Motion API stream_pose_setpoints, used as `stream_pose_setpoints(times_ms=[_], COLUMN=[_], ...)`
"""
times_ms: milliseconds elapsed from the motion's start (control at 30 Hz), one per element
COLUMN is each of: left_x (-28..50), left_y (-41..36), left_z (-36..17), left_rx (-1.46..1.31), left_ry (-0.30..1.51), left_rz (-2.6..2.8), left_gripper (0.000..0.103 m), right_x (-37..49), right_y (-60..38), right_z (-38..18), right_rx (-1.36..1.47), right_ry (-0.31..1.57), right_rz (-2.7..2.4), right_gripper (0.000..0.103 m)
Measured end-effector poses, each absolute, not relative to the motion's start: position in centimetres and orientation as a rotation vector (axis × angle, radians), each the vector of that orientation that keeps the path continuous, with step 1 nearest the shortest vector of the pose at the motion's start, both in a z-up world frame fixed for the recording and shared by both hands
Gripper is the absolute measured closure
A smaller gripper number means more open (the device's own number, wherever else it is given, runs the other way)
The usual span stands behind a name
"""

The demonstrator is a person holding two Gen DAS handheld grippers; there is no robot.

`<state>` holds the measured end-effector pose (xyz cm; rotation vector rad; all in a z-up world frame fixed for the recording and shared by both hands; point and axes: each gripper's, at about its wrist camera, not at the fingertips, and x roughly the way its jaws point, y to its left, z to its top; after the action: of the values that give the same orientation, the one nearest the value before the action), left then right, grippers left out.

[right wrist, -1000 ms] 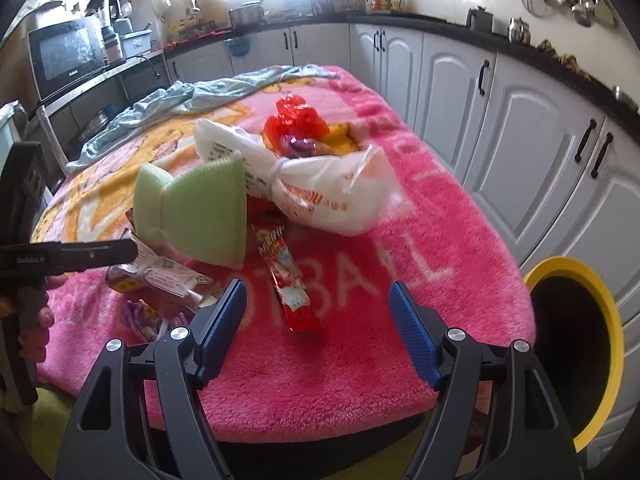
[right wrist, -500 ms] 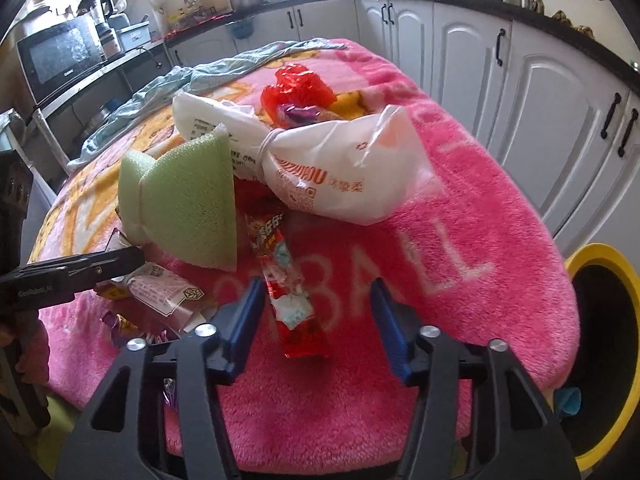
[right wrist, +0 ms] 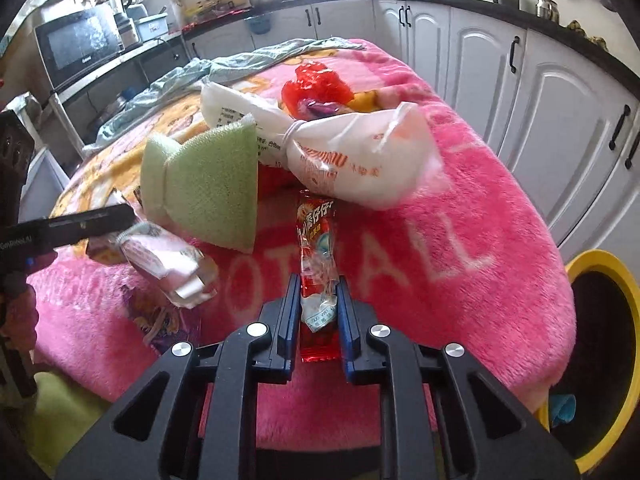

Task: Collect trash
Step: 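Grasp the red snack wrapper with the right tool while the left tool grasps the yellow-labelled box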

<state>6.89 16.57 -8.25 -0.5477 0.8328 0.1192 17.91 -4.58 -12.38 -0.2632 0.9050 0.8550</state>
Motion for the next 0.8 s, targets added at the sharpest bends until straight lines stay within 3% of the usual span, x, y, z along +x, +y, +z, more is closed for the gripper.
stream_pose_setpoints(times_ms=[800], left_x=[10.8], left_y=[9.8], left_z=[-0.6], left_rx=[-0.366], left_ry=[0.666], left_rz=[0.02], left_gripper=[0.069], right_x=[16.1], right_y=[-12.3], right_z=[-3.8], right_rx=[-0.166], right_ry=[0.727], right_rz=[0.796], right_gripper=[0.087])
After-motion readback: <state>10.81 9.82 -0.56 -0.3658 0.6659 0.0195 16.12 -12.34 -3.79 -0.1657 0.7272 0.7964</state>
